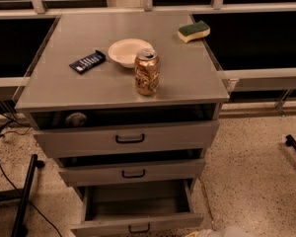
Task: Close bottom drawer
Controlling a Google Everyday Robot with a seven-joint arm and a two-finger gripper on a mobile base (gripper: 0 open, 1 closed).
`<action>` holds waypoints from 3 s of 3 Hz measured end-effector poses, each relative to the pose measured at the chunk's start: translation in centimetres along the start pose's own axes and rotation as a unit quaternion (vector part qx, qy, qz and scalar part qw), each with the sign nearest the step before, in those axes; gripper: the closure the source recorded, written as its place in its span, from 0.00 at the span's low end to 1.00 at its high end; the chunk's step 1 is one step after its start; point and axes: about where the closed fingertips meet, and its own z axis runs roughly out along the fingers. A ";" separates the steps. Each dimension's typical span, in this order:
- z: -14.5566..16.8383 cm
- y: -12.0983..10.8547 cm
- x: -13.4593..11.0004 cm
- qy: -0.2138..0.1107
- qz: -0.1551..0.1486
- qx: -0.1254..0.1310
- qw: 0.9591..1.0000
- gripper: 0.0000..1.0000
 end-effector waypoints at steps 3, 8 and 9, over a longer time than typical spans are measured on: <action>3.2 -1.6 1.4 -0.018 0.003 0.001 1.000 1.00; 9.2 -5.7 -0.3 -0.088 -0.105 0.083 0.987 1.00; 9.4 -6.2 -1.2 -0.096 -0.131 0.107 0.981 1.00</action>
Offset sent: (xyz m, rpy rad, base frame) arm 0.0135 -0.0051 -0.0310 0.0296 0.0049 -0.0310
